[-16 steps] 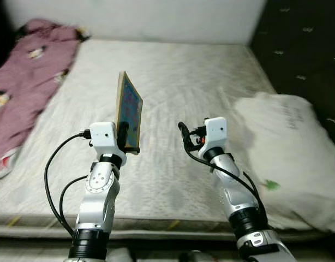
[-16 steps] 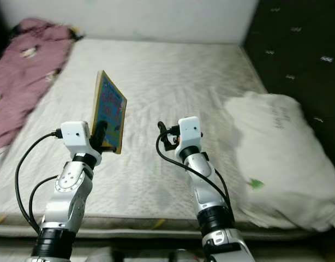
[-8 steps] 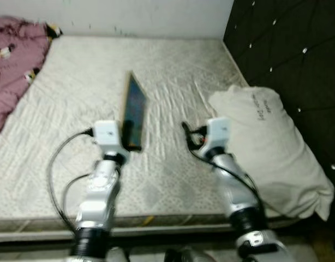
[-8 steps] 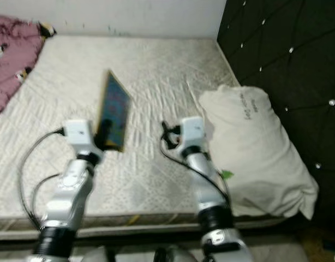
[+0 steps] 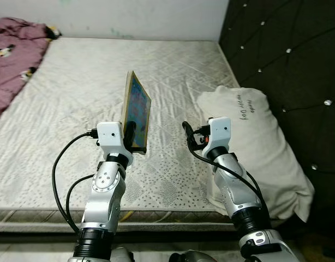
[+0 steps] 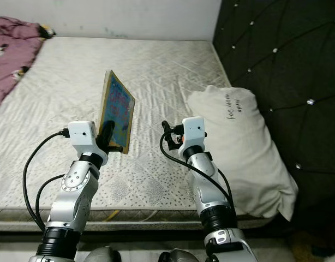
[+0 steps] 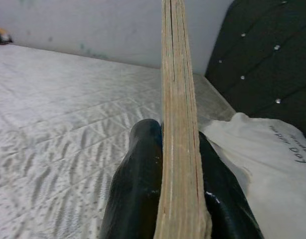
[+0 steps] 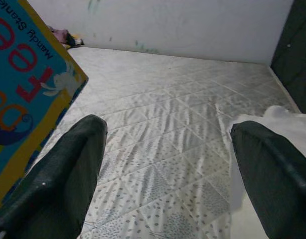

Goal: Clean up the room

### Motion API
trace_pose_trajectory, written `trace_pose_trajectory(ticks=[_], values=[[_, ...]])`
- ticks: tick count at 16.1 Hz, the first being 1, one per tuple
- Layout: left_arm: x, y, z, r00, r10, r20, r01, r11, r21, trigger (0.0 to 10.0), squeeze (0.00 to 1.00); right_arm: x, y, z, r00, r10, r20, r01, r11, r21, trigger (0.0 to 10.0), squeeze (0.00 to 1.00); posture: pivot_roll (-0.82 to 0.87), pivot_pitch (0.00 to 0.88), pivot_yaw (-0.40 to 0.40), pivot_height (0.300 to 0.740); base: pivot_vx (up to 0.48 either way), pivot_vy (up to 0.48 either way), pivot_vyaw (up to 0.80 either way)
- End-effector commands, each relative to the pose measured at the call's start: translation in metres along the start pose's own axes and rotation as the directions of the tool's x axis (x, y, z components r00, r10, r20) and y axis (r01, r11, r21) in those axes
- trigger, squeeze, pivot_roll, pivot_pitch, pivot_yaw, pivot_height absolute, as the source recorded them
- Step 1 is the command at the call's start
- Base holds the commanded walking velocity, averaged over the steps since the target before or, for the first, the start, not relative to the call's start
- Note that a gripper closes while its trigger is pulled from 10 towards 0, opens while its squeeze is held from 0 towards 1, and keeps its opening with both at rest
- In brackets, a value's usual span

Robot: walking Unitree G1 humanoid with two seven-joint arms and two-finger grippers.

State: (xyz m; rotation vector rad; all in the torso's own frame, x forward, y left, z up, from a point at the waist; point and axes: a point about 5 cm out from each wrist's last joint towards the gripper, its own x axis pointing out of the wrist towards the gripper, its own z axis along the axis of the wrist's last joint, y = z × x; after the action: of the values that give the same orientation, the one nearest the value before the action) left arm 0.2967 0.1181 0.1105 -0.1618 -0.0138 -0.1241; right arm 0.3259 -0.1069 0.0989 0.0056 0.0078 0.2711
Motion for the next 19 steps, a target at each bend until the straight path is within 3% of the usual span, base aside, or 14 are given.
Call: trace_pose_trajectory(ticks=[1, 7, 14, 19], values=[[0.002, 0.0, 0.009, 0.999, -0.001, 0.041, 0.001, 1.0, -0.002, 10.0, 0.0, 0.002, 0.001, 0.004, 1.0, 0.007, 0.01, -0.007, 1.0, -0.002, 10.0, 0.0, 0.0, 0.044, -0.031, 0.74, 0.0, 0.0, 0.0], [0.004, -0.002, 0.009, 0.999, -0.006, 0.041, 0.006, 1.0, 0.01, 10.0, 0.0, 0.003, 0.001, 0.004, 1.0, 0.007, 0.008, -0.007, 1.0, -0.009, 10.0, 0.0, -0.01, 0.041, -0.034, 0.74, 0.0, -0.325, 0.0], [0.004, -0.002, 0.009, 0.999, -0.003, 0.051, 0.003, 1.0, -0.004, 10.0, 0.0, 0.004, 0.0, 0.005, 1.0, 0.007, 0.009, -0.007, 1.0, -0.011, 10.0, 0.0, -0.01, 0.04, -0.036, 0.74, 0.0, 0.0, 0.0], [-0.002, 0.008, 0.002, 0.998, 0.051, 0.031, -0.05, 0.999, -0.006, 10.0, 0.0, 0.003, 0.002, 0.006, 0.999, 0.029, 0.021, -0.029, 1.0, -0.005, 10.0, 0.0, 0.0, 0.04, -0.041, 0.74, 0.0, 0.0, 0.0]])
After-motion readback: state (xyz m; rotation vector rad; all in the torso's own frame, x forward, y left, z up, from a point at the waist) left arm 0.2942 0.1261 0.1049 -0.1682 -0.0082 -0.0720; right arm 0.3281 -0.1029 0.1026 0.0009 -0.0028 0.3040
